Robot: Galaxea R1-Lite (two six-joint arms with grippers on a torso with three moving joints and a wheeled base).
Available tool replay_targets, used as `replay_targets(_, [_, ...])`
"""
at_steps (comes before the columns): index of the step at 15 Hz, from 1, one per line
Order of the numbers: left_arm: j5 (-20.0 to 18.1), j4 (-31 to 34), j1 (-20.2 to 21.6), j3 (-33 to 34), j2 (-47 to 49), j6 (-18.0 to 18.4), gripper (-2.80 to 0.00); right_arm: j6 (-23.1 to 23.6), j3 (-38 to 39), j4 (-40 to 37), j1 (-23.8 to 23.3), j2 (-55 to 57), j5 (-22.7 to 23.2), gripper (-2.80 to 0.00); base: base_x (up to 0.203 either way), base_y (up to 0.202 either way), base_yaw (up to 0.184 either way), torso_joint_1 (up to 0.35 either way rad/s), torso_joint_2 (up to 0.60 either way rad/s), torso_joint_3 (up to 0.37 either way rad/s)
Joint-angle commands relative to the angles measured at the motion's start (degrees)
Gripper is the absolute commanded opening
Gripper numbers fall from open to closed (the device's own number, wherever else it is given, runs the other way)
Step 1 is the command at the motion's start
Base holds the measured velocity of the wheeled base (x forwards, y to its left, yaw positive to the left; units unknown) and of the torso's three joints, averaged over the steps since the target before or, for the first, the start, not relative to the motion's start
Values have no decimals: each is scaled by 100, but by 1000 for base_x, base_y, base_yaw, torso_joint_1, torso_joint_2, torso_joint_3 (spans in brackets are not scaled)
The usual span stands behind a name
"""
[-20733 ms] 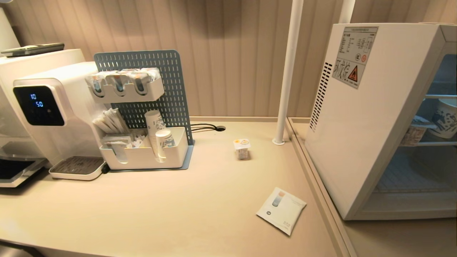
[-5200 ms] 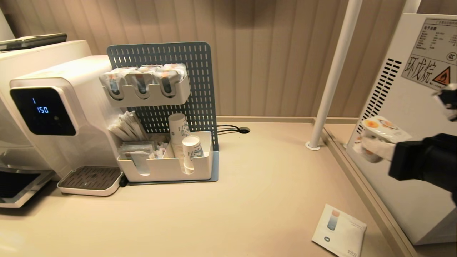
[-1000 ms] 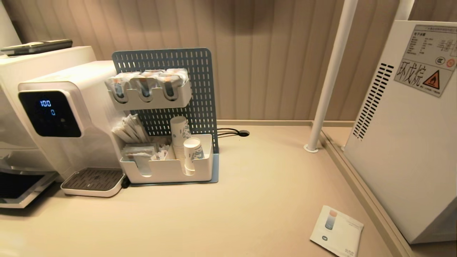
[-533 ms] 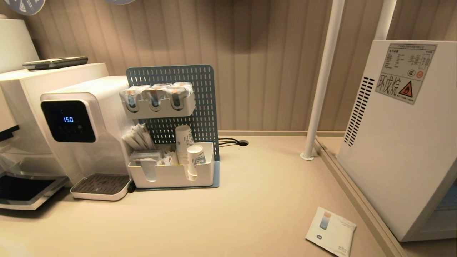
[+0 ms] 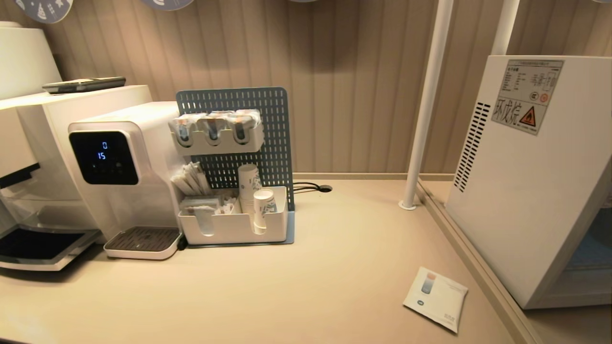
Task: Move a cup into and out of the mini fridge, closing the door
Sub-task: Put the yoghurt in the freezer
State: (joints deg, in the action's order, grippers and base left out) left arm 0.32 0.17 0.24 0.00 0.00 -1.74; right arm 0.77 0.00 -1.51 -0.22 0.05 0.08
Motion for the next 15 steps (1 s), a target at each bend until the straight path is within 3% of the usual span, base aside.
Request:
replay_targets(1, [3, 1, 2, 9, 9, -2, -280, 2, 9, 2, 4, 10, 1, -280, 0, 0, 0, -359, 264, -78])
replay_targets(15, [3, 1, 2, 9, 9, -3, -280, -15, 9, 2, 4, 4, 1, -280, 0, 0, 0, -320, 152, -164])
